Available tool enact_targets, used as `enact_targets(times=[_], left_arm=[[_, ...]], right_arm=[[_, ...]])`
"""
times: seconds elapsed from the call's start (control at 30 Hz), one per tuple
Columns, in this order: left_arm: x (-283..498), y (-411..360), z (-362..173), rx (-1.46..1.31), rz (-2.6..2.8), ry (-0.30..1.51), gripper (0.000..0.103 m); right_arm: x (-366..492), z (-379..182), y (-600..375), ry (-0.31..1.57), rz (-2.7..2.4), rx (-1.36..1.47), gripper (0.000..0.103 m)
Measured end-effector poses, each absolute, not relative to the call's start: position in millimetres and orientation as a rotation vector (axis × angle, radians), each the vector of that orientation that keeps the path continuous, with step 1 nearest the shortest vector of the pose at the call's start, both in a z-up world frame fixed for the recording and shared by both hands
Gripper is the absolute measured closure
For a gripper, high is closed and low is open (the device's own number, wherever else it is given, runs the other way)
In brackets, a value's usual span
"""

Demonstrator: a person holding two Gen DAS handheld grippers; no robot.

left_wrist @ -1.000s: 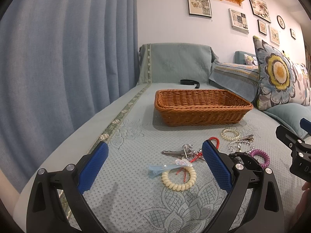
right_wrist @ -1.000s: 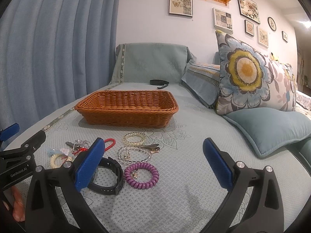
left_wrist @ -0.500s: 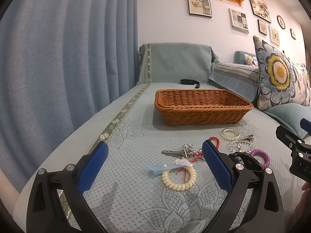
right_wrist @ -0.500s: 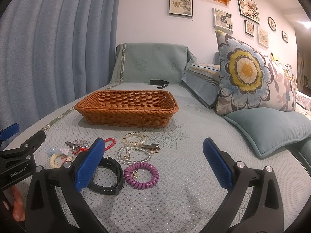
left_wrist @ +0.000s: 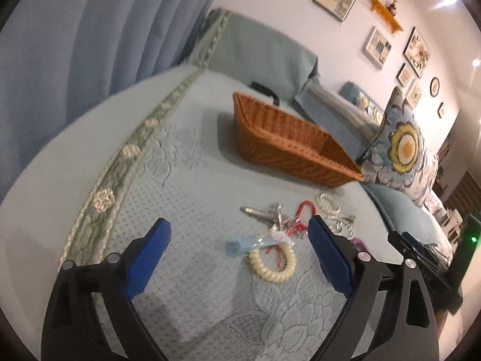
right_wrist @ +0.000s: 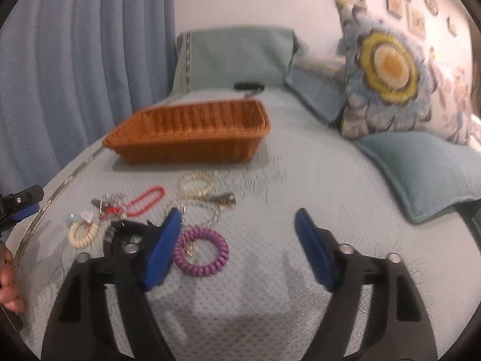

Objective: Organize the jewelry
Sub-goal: 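Grasp the purple coil bracelet with the right tool while the left tool grasps the cream coil bracelet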

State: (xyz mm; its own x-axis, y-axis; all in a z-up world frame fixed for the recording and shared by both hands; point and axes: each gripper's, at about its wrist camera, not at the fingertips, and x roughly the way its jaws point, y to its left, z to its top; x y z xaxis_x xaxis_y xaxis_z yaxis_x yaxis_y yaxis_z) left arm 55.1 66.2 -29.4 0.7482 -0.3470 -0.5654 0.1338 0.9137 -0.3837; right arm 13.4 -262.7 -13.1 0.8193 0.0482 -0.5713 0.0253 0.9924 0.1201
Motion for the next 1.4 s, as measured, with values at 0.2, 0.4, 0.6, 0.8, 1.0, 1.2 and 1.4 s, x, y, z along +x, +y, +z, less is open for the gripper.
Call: enact_targets(times=[0.2, 0.4, 0.6, 0.8, 1.0, 1.2, 1.4], left_arm=[[69, 45, -47, -0.243, -0.290, 0.803, 0.041], [76, 20, -54, -0.065, -0.232, 0.834, 0.047], [76, 14, -57, 0.001, -0.201, 0.842, 0.047], [71, 4, -57, 0.071, -0.162, 0.825, 0.078], [67, 8, -52, 0.045, -0.195, 0.809, 0.093], [57, 17, -32, -0.077, -0.311, 0.737, 0.094], [50, 13, -8, -0.119, -0.351, 0.660, 0.094]], right_arm=[[31, -31, -272, 0.734, 0.078, 0.158, 0.056], [37, -41, -262, 0.791, 0.125, 0.138, 0.059], [51, -49, -248, 0.856, 0.117, 0.079, 0.072], [48, -51, -235, 0.855, 0.121, 0.008, 0.093], [41, -45, -244, 0.823, 0.127, 0.049, 0.094], [31, -30, -259, 0.730, 0.152, 0.128, 0.094], [27, -8, -262, 0.655, 0.164, 0.173, 0.094]])
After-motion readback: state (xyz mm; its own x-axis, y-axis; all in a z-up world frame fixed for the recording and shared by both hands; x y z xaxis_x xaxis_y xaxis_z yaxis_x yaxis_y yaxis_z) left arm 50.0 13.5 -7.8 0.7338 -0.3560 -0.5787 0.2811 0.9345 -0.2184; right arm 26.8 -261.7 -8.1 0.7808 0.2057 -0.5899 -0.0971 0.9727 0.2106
